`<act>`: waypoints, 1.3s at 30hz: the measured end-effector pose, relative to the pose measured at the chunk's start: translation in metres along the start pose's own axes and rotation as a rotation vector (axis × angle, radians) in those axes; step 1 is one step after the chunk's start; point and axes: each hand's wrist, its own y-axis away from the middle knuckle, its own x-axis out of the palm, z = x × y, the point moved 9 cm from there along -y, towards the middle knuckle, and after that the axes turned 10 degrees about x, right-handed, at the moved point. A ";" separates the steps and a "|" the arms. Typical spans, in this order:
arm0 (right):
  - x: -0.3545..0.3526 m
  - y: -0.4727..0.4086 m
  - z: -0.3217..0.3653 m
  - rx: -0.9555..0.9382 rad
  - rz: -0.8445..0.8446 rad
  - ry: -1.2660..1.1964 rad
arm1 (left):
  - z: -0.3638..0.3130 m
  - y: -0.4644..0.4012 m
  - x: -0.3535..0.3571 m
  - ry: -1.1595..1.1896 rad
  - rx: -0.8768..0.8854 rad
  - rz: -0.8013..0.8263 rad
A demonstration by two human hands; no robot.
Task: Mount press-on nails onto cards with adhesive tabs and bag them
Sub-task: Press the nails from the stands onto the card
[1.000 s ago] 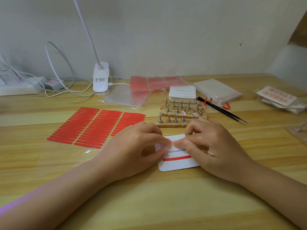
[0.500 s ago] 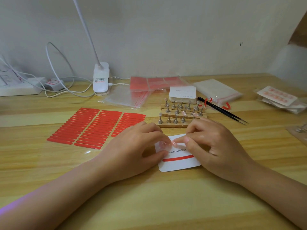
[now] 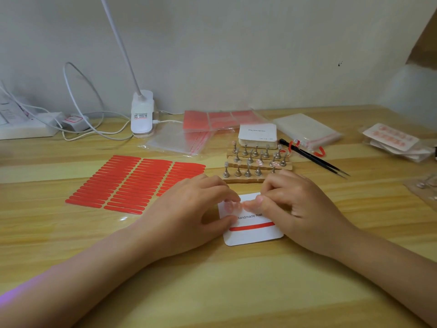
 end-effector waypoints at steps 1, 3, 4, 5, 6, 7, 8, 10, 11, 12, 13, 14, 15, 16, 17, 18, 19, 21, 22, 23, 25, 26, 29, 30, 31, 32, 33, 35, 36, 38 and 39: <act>0.000 -0.001 -0.003 0.025 0.014 -0.056 | 0.001 -0.001 -0.001 0.001 -0.009 0.004; -0.001 -0.002 -0.007 0.063 0.036 -0.123 | 0.002 -0.003 -0.003 0.013 -0.021 0.013; 0.000 -0.003 -0.007 0.068 0.044 -0.134 | 0.003 -0.005 -0.002 0.021 -0.024 0.031; 0.000 -0.003 -0.007 0.066 0.052 -0.144 | 0.004 -0.007 -0.002 0.026 -0.025 0.057; 0.001 -0.003 -0.007 0.065 0.059 -0.154 | 0.005 -0.009 -0.001 0.032 -0.027 0.088; 0.001 -0.002 -0.007 0.066 0.063 -0.165 | 0.007 -0.013 -0.002 0.046 -0.031 0.115; 0.000 -0.002 -0.007 0.063 0.062 -0.172 | 0.009 -0.017 -0.005 0.076 -0.040 0.119; -0.001 -0.002 -0.007 0.050 0.052 -0.170 | 0.015 -0.027 -0.018 0.159 -0.067 0.010; 0.000 -0.002 -0.007 0.045 0.050 -0.157 | 0.020 -0.033 -0.025 0.178 -0.078 -0.069; 0.000 -0.002 -0.007 0.042 0.050 -0.144 | 0.023 -0.039 -0.030 0.170 -0.084 -0.135; 0.000 -0.002 -0.008 0.039 0.050 -0.139 | 0.026 -0.044 -0.030 0.154 -0.091 -0.175; 0.000 -0.002 -0.008 0.037 0.047 -0.139 | 0.028 -0.049 -0.026 0.149 -0.100 -0.191; 0.000 -0.002 -0.008 0.033 0.042 -0.136 | 0.030 -0.054 -0.021 0.161 -0.112 -0.194; 0.000 -0.001 -0.007 0.027 0.036 -0.127 | 0.032 -0.059 -0.014 0.181 -0.122 -0.193; -0.001 -0.001 -0.007 0.021 0.027 -0.121 | 0.033 -0.062 -0.008 0.197 -0.127 -0.194; -0.001 0.000 -0.007 0.018 0.016 -0.118 | 0.034 -0.065 -0.004 0.207 -0.128 -0.197; -0.002 0.000 -0.008 0.017 0.003 -0.117 | 0.035 -0.067 0.000 0.221 -0.130 -0.201; -0.003 0.001 -0.008 0.022 -0.024 -0.109 | 0.037 -0.069 0.008 0.271 -0.152 -0.209; -0.003 0.001 -0.008 0.021 -0.033 -0.097 | 0.040 -0.069 0.011 0.291 -0.174 -0.214; -0.003 0.001 -0.007 0.014 -0.038 -0.078 | 0.042 -0.069 0.013 0.303 -0.198 -0.221; -0.002 0.002 -0.005 -0.004 -0.036 -0.037 | 0.047 -0.069 0.016 0.327 -0.235 -0.239; -0.001 0.002 -0.004 -0.012 -0.030 -0.026 | 0.049 -0.069 0.017 0.343 -0.244 -0.249; 0.000 0.003 -0.003 -0.026 -0.023 -0.013 | 0.049 -0.068 0.019 0.353 -0.253 -0.269; -0.001 0.003 -0.002 -0.027 -0.031 -0.023 | 0.049 -0.068 0.019 0.346 -0.255 -0.270; -0.002 0.003 -0.002 -0.027 -0.041 -0.044 | 0.048 -0.067 0.020 0.338 -0.257 -0.271; -0.004 0.003 -0.002 -0.028 -0.050 -0.073 | 0.048 -0.067 0.020 0.330 -0.259 -0.273; -0.005 0.003 -0.002 -0.027 -0.057 -0.109 | 0.047 -0.067 0.020 0.324 -0.258 -0.275; -0.009 0.002 -0.005 -0.012 -0.078 -0.173 | 0.046 -0.066 0.020 0.319 -0.262 -0.280; -0.013 0.001 -0.008 -0.002 -0.099 -0.196 | 0.046 -0.065 0.020 0.317 -0.263 -0.283; -0.021 -0.001 -0.012 0.016 -0.169 -0.231 | 0.046 -0.064 0.019 0.317 -0.259 -0.287; -0.026 -0.002 -0.014 0.021 -0.212 -0.236 | 0.045 -0.064 0.018 0.312 -0.252 -0.291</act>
